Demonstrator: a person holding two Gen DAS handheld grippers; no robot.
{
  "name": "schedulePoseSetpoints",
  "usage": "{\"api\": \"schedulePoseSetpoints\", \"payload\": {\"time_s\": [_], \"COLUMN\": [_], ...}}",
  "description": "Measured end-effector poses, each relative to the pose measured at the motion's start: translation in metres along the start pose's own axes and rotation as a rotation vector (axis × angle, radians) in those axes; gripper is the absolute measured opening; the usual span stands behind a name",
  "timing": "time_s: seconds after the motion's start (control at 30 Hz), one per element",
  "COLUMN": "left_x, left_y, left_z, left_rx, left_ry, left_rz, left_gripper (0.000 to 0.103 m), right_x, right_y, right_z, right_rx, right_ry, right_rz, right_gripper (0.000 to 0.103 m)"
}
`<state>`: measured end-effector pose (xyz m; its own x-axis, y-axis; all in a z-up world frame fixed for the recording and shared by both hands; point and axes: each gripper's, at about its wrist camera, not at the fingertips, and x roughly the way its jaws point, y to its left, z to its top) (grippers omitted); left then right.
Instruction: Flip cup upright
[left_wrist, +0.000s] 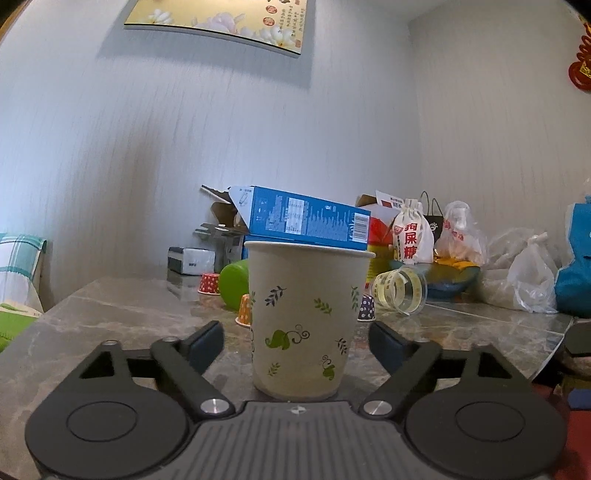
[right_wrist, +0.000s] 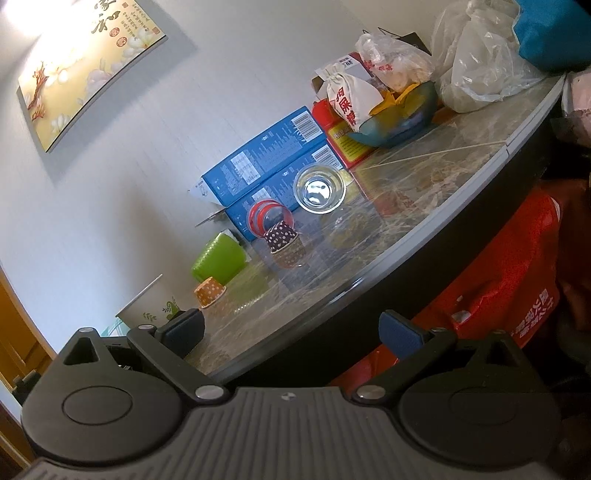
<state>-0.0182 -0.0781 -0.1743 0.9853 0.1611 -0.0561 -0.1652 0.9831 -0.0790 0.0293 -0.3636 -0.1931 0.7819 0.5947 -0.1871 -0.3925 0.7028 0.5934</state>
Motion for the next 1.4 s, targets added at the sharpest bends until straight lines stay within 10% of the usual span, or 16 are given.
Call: {"api": "schedulePoseSetpoints", "payload": {"time_s": [0.37, 0.67, 0.9, 1.4], "left_x": [-0.056, -0.063, -0.089, -0.103], "left_y": [0.033, 0.056, 0.057, 0.046], "left_z": [0.024, 0.105, 0.141, 0.149], "left_rx": [0.039, 0.066, 0.123, 0.038], "left_ry": [0.042, 0.357, 0.331, 0.355], "left_rz": [-0.077, -0.123, -0.1, -0.161], "left_gripper": [0.103, 0.103, 0.103, 0.103], "right_x": [-0.005, 0.002, -0.002, -0.027], "right_y": [0.051, 0.141, 0.157, 0.16], "right_z": [0.003, 0.021, 0.027, 0.038], "right_rx": [-0.204, -0.423, -0.442, -0.407], "right_ry": [-0.047, 0.072, 0.206, 0.143], "right_rz": [-0.014, -0.088, -0.124, -0.137], "right_gripper": [0.102, 0.102, 0.102, 0.102]}}
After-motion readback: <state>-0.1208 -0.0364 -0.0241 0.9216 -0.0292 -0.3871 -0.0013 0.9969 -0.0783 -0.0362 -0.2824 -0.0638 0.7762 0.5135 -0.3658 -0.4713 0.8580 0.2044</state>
